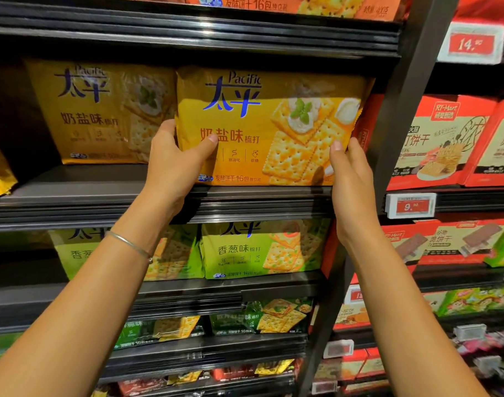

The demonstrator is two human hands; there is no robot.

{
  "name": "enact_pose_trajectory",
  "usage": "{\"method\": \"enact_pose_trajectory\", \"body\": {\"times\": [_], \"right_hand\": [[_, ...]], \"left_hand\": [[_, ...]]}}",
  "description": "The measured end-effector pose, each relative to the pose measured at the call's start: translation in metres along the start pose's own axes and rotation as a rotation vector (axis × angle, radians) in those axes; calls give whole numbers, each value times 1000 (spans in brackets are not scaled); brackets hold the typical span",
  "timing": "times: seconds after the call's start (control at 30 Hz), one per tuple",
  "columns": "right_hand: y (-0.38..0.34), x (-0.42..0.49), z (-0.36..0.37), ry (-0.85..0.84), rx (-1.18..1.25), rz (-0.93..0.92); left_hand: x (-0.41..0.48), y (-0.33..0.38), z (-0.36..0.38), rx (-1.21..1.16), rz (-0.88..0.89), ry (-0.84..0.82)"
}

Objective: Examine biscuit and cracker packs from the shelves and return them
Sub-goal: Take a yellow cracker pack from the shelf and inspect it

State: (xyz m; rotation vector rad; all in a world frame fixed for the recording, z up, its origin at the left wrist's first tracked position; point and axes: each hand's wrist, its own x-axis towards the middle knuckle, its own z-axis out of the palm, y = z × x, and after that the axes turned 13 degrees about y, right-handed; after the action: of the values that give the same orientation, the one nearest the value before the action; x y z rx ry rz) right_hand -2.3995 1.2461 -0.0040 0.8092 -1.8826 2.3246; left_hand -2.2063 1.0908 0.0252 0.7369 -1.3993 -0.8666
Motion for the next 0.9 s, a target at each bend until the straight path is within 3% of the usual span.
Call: {"method": "enact_pose_trajectory", "body": {"times": [0.17, 0.43, 0.8, 0.9], "right_hand": [[-2, -5, -2, 34, 54, 1], [-6, -28, 1, 112, 80, -78], [-8, -39, 8, 188, 263, 89], [-8, -42, 4, 199, 267, 106]], "left_hand": [[0, 0, -3, -50, -34, 31], [-2, 1, 0, 13, 54, 19], [-10, 13, 6, 59, 4, -85], [-10, 10, 4, 56, -11, -50]]}}
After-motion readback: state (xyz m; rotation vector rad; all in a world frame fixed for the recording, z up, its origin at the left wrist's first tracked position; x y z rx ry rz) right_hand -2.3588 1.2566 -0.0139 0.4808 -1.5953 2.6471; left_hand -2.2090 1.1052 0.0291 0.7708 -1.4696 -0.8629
